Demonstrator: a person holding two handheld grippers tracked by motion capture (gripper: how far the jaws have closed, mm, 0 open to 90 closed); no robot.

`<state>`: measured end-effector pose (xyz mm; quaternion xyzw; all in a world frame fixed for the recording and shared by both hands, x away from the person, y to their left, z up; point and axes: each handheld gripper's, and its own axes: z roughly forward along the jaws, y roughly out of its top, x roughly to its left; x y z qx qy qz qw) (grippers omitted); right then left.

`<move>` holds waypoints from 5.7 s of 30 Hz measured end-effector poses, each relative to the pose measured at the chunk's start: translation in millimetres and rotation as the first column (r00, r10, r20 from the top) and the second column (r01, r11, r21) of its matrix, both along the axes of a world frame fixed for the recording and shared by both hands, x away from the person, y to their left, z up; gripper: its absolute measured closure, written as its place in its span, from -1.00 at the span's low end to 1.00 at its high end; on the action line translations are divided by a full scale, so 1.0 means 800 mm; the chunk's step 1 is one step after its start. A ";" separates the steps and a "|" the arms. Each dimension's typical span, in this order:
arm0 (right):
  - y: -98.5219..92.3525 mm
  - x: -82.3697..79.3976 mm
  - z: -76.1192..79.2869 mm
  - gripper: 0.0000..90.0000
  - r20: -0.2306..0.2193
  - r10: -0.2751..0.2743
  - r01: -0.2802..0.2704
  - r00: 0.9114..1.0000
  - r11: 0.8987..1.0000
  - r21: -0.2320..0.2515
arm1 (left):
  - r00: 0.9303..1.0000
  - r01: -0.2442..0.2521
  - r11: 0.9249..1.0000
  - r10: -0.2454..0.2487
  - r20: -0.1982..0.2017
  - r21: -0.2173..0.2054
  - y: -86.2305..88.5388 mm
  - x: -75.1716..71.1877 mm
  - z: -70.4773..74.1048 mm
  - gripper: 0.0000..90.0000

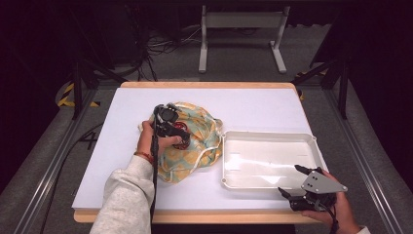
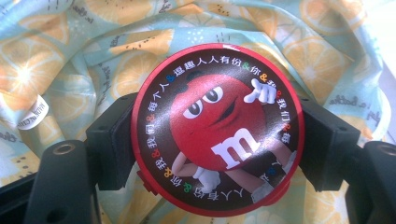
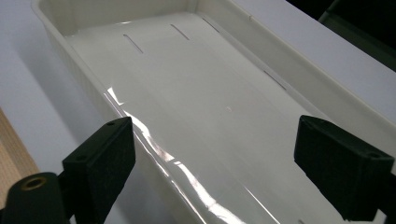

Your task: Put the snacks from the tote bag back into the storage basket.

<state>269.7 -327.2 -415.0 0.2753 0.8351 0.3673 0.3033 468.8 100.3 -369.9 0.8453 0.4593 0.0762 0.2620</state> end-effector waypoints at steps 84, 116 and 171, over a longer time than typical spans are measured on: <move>0.001 -0.001 0.000 -0.72 0.000 -0.003 0.003 1.000 1.000 -0.008 | 0.936 0.353 0.936 -0.353 0.018 -0.010 -0.165 -0.050 0.060 -0.44; 0.001 -0.002 -0.001 -0.72 -0.002 0.007 -0.007 1.000 1.000 -0.019 | 0.900 0.435 0.900 -0.433 -0.049 0.021 -0.221 -0.056 0.015 -0.44; 0.005 -0.002 -0.002 -0.73 -0.016 0.021 -0.021 1.000 0.999 -0.027 | 0.883 0.469 0.882 -0.466 -0.062 0.052 -0.224 -0.059 -0.007 -0.44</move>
